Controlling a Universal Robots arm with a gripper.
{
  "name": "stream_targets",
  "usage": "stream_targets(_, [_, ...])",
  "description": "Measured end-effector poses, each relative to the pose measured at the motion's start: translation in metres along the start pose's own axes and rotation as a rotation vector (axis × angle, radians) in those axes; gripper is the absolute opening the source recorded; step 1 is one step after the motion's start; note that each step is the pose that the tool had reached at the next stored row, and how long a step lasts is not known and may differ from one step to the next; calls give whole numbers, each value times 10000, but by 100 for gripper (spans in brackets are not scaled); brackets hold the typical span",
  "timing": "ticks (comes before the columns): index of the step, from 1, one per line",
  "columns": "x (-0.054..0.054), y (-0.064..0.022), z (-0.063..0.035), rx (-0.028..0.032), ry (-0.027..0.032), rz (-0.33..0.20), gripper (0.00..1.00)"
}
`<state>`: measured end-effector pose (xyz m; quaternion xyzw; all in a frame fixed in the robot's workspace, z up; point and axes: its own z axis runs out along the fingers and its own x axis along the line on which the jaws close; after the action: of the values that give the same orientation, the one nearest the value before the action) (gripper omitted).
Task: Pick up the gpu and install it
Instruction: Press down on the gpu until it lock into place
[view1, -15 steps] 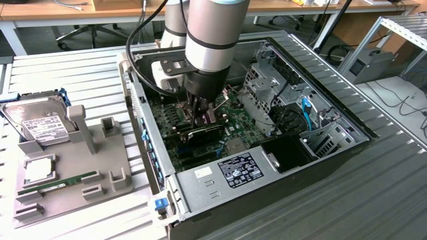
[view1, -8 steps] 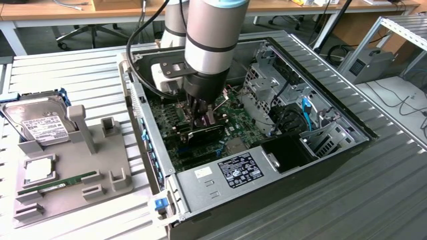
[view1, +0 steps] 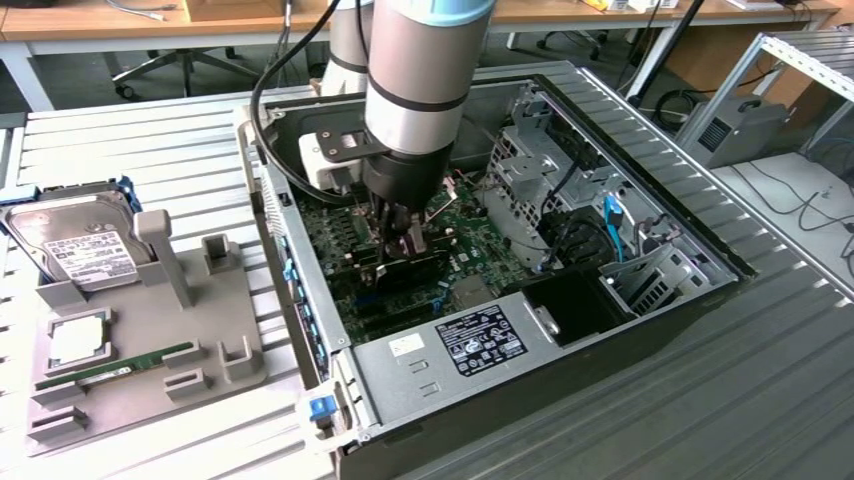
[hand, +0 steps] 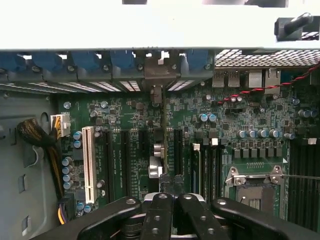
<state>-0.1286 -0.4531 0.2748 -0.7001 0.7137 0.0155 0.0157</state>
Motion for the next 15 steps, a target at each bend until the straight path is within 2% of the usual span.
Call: stream_targets(15, [1,0,27,1,0,0,11])
